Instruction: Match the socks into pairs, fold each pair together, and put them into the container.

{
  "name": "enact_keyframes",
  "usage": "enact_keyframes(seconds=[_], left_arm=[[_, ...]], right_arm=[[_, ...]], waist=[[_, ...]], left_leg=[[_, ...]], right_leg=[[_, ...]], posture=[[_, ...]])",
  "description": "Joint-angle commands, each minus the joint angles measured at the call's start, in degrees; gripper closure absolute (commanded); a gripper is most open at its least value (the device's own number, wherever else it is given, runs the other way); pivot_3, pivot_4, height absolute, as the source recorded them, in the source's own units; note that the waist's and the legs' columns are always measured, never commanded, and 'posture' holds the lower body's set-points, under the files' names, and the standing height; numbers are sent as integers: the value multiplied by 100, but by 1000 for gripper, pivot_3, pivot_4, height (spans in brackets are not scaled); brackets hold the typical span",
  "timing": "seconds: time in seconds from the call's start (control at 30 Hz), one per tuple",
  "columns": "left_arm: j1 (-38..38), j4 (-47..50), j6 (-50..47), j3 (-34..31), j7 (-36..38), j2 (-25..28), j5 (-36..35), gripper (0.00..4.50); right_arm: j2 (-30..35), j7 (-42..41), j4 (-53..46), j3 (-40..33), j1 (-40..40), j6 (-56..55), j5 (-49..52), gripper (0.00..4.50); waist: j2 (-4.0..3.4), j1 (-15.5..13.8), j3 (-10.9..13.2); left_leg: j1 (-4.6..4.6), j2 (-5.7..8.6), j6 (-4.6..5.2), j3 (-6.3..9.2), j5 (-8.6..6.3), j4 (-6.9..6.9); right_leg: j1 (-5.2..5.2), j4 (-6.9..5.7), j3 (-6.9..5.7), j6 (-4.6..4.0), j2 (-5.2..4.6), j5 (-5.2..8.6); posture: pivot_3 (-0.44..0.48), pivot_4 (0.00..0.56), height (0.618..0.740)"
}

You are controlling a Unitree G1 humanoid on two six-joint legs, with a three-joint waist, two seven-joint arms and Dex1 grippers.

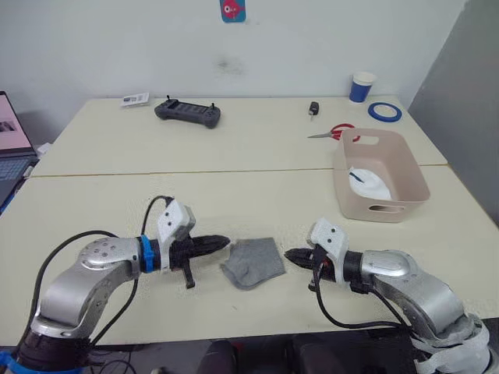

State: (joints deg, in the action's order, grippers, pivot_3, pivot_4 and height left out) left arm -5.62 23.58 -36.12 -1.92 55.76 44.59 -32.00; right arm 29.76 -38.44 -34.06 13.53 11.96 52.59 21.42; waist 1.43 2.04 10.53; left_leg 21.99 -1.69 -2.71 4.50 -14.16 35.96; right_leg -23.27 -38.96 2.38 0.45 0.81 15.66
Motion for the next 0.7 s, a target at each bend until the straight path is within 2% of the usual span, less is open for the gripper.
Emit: enact_keyframes(seconds=[0.03,0.23,0.33,0.53,0.7], left_arm=[[166,18,65,311,-67,13,251,4500],[211,-950,612,732,-313,-272,1002,4500],[252,-1057,779,871,-282,-324,1161,4500],[541,-882,893,862,-234,-246,1210,4500],[692,-820,900,784,-261,-233,1220,4500]], right_arm=[[-265,93,-138,-477,157,632,662,3921],[-529,507,224,-410,594,1215,743,1899],[-706,778,571,-322,830,1387,637,952],[-996,1031,1234,-335,1199,2015,744,952],[-1501,1066,1334,-360,1394,2620,1079,952]], waist=[[0,7,0],[-4,-6,2],[-5,-15,2],[-6,-13,0],[-9,-4,-3]], left_leg=[[-1,-1,0,1,0,0],[-2,0,1,4,-1,0],[0,1,1,2,-1,-2],[-3,2,2,1,-1,-1],[-6,-2,5,2,-3,-5]], right_leg=[[0,0,0,0,0,0],[1,-2,-4,-2,2,0],[0,0,-1,-2,1,0],[2,-1,1,-1,-1,0],[1,-1,1,-4,2,2]], posture=[[0,150,740],[0,150,740],[0,150,740],[0,150,740],[0,150,740]])
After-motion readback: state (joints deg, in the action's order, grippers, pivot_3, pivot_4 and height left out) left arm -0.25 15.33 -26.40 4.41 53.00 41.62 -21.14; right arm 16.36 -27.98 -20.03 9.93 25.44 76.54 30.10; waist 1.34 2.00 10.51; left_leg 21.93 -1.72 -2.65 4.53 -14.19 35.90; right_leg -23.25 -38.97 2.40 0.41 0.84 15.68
